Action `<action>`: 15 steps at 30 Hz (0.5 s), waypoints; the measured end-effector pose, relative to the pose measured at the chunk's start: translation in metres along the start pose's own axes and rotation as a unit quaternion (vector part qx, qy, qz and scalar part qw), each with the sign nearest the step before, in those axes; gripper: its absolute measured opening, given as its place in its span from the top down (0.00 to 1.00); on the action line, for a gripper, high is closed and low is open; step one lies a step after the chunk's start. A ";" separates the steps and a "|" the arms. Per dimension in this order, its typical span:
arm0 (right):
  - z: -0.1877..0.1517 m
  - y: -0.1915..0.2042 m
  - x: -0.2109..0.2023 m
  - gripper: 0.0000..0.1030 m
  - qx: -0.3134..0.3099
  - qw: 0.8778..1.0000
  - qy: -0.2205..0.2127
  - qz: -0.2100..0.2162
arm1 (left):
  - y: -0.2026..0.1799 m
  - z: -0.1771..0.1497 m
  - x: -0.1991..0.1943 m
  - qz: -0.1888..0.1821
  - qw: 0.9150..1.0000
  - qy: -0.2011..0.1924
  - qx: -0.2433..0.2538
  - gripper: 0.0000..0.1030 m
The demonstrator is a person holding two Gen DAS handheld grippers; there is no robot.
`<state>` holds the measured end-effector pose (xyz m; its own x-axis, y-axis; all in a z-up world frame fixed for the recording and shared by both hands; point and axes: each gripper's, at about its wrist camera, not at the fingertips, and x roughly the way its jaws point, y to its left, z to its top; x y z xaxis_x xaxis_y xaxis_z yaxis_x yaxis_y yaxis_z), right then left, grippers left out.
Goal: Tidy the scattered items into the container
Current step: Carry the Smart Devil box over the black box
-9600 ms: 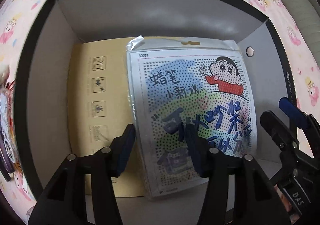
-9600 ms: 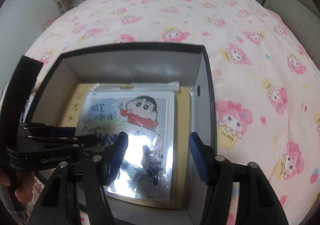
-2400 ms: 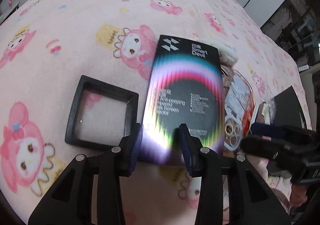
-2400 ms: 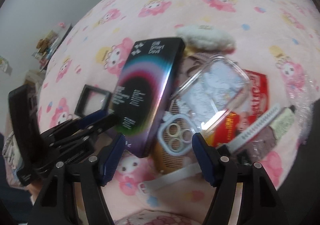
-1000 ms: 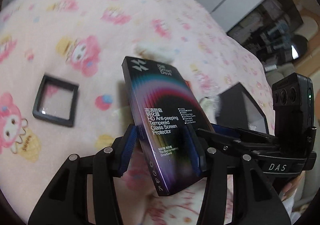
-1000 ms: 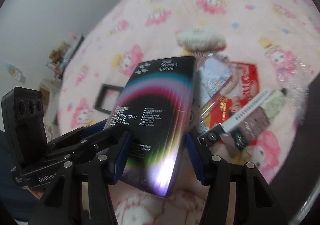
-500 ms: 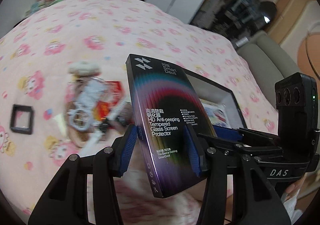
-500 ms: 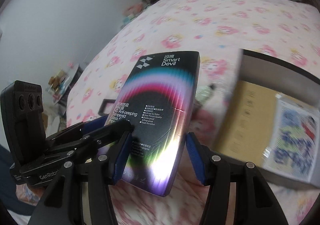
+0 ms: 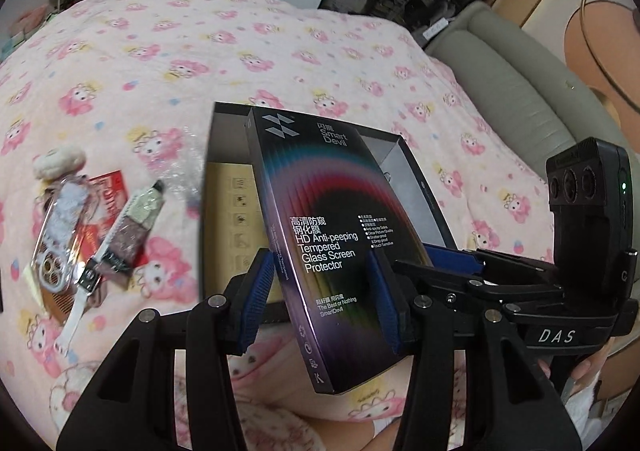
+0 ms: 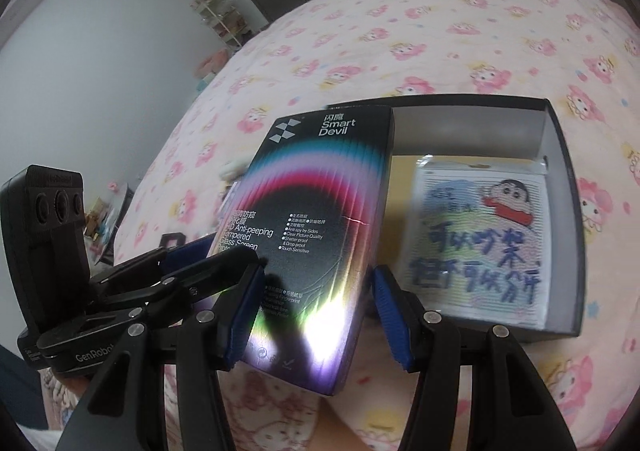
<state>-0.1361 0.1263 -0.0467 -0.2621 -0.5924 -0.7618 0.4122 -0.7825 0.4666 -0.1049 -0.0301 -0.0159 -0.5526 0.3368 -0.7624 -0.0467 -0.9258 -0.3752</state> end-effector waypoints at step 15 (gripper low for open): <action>0.022 -0.083 0.012 0.50 0.041 0.999 -0.012 -0.007 | -0.025 0.024 0.084 0.003 0.999 0.048 -0.002 0.54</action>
<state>-0.1931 0.1799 -0.0847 -0.2897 -0.5842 -0.7581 0.3347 -0.8039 0.4916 -0.1700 0.0167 -0.0580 -0.4700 0.3467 -0.8118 -0.0411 -0.9272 -0.3722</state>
